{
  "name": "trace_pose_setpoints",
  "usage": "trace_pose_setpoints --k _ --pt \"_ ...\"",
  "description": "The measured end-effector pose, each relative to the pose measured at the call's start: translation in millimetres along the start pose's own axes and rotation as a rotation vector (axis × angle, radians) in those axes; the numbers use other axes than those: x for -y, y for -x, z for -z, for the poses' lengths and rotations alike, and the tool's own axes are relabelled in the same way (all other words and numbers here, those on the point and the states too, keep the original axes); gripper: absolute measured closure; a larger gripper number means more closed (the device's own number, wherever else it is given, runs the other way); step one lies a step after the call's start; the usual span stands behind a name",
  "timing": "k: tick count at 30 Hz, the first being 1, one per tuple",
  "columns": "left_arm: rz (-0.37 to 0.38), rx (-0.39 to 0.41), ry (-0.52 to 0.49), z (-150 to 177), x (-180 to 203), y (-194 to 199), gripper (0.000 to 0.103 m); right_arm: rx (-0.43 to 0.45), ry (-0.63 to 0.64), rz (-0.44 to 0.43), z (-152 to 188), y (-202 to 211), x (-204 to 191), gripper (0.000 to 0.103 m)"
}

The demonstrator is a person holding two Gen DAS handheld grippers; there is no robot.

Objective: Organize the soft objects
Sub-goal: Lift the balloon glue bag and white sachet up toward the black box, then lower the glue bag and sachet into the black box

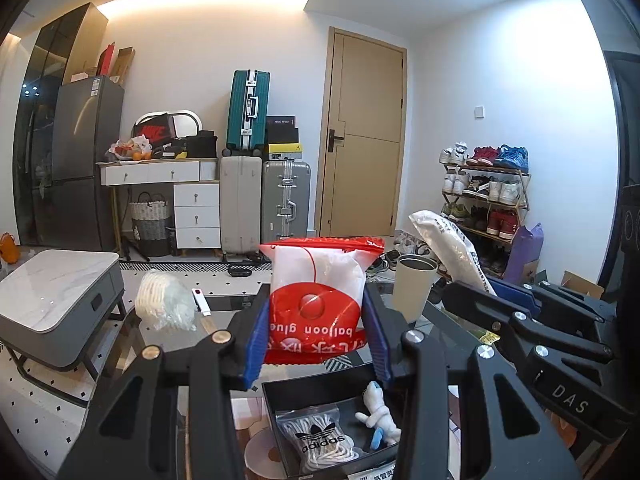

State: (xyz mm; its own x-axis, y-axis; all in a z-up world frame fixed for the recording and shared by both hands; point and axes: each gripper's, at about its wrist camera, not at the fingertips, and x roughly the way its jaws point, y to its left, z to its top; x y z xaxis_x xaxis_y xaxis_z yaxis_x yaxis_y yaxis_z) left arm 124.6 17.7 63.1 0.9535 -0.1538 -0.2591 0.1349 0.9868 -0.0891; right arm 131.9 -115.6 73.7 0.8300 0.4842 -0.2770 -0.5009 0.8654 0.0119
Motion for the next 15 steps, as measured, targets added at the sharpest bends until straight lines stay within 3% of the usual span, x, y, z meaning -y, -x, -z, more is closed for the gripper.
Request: trace_pose_setpoints --k 6,11,15 --pt "0.006 -0.050 0.003 0.2 -1.8 -9.2 0.061 -0.096 -0.015 -0.006 3.2 -18.5 3.2 0.084" --pt "0.011 -0.270 0.071 19.7 -11.1 -47.0 0.061 -0.309 -0.081 -0.031 19.9 -58.0 14.9 0.084" --pt "0.021 -0.376 0.089 36.4 -13.1 -64.5 0.061 -0.438 -0.123 -0.033 39.2 -83.0 23.5 0.084"
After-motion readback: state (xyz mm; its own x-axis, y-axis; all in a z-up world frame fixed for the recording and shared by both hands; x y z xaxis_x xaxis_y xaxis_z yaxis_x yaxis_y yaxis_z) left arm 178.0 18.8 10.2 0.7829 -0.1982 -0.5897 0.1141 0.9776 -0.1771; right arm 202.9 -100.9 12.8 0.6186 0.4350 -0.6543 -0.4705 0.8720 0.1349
